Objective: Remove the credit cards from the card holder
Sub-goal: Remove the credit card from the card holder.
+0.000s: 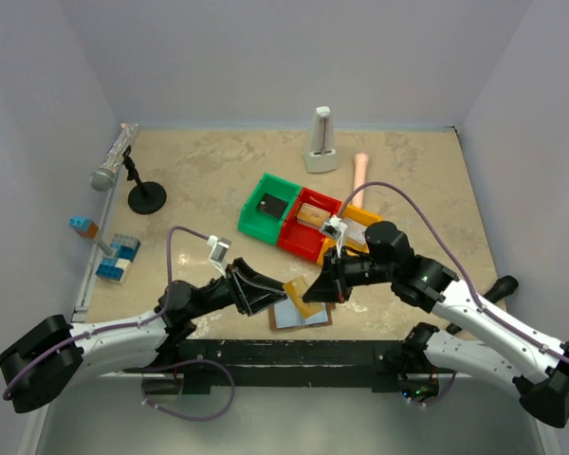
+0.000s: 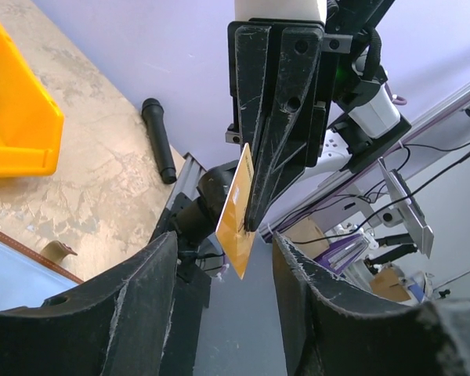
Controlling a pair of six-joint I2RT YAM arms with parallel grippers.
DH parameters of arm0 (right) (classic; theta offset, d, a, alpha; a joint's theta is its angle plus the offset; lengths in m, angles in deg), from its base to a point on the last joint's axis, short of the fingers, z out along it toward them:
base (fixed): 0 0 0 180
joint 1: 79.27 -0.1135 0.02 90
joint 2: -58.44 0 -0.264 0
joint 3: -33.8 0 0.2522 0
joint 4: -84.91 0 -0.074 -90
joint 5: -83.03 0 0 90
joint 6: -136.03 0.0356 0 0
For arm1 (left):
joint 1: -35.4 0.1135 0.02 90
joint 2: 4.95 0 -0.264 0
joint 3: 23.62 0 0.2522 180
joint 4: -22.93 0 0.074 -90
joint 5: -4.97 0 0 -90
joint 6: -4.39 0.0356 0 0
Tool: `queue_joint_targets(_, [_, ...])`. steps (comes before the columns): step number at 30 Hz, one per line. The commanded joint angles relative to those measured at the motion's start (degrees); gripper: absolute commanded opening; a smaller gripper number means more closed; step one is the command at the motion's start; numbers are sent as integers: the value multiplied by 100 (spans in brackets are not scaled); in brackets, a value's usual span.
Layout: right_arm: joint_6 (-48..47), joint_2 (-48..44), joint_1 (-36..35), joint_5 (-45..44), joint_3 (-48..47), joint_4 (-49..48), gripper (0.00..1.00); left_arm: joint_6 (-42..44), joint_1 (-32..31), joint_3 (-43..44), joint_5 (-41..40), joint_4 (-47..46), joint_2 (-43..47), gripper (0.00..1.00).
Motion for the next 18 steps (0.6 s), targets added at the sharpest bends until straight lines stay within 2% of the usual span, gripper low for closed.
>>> queue_joint_targets(1, [17,60,31,238,-118,-244,0,168,4,229,33,-68,13,54])
queue_joint_targets(12, [-88,209,31,519,-162,-208,0,185,4,335,129,-94,-66,33])
queue_joint_targets(18, [-88,262,31,598,-171,-226,0,150,4,361,235,-209,-180,24])
